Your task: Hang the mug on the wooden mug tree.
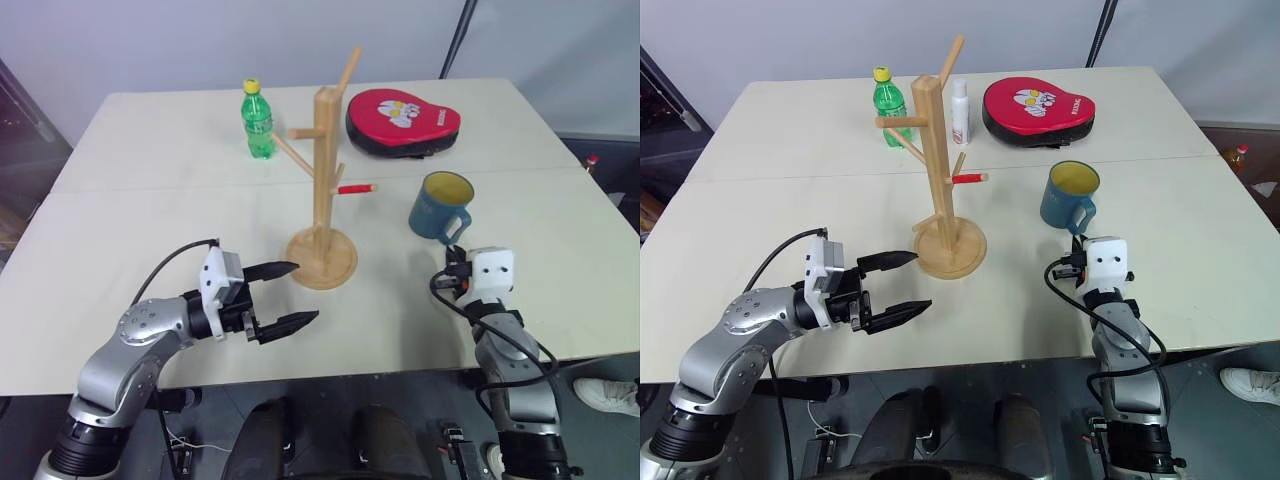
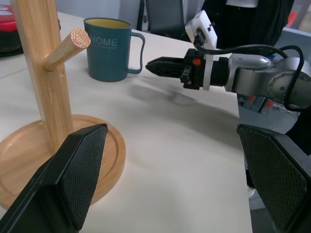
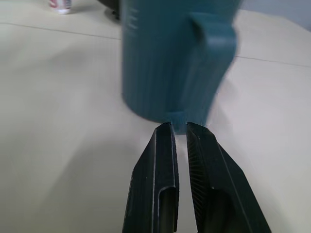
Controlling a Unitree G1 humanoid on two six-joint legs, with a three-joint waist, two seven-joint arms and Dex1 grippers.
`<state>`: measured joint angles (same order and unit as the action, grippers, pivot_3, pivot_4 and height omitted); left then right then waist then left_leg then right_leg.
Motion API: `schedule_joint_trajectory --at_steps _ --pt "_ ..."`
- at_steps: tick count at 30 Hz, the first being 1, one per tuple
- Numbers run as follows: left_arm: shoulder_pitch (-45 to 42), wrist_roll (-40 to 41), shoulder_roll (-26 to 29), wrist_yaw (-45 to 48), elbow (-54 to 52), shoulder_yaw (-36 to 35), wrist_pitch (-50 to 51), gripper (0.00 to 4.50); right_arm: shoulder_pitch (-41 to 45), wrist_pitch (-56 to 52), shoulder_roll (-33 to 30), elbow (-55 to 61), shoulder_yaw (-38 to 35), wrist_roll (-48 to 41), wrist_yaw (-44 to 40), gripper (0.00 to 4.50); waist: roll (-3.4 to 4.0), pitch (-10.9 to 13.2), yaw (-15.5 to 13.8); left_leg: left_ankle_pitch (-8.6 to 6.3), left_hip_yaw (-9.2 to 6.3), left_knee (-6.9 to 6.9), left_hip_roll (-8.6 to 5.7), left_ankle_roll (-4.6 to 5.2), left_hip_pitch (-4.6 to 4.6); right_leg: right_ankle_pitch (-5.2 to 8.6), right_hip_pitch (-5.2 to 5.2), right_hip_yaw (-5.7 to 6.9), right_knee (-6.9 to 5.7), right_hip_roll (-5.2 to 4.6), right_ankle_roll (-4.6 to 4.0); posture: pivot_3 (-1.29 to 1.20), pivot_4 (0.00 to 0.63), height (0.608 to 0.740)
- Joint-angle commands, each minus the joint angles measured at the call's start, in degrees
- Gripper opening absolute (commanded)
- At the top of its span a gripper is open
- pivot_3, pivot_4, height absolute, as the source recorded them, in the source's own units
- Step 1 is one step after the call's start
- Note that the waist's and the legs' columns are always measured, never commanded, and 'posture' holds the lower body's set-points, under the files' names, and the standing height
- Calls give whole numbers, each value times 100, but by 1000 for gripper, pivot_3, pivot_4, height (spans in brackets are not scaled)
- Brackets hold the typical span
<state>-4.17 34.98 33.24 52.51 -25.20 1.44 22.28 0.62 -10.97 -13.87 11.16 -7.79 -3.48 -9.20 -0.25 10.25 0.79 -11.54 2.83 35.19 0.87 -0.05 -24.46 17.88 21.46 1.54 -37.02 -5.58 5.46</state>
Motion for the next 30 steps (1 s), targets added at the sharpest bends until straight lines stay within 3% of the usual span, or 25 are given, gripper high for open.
schedule_joint_trajectory --at_steps 1,30 --pt "-6 43 30 -36 -248 -43 27 4500 62 78 -20 290 66 -73 -122 452 0 0 -1 0 0 0 0 0 0 0 0 0 0 0 0 0 150 740" --pt "-128 -135 -182 -1 -91 39 -80 4500 635 415 -249 -736 -351 108 222 452 -1 0 1 1 1 4 0 1 1 -9 -2 2 -4 5 17 0 150 740"
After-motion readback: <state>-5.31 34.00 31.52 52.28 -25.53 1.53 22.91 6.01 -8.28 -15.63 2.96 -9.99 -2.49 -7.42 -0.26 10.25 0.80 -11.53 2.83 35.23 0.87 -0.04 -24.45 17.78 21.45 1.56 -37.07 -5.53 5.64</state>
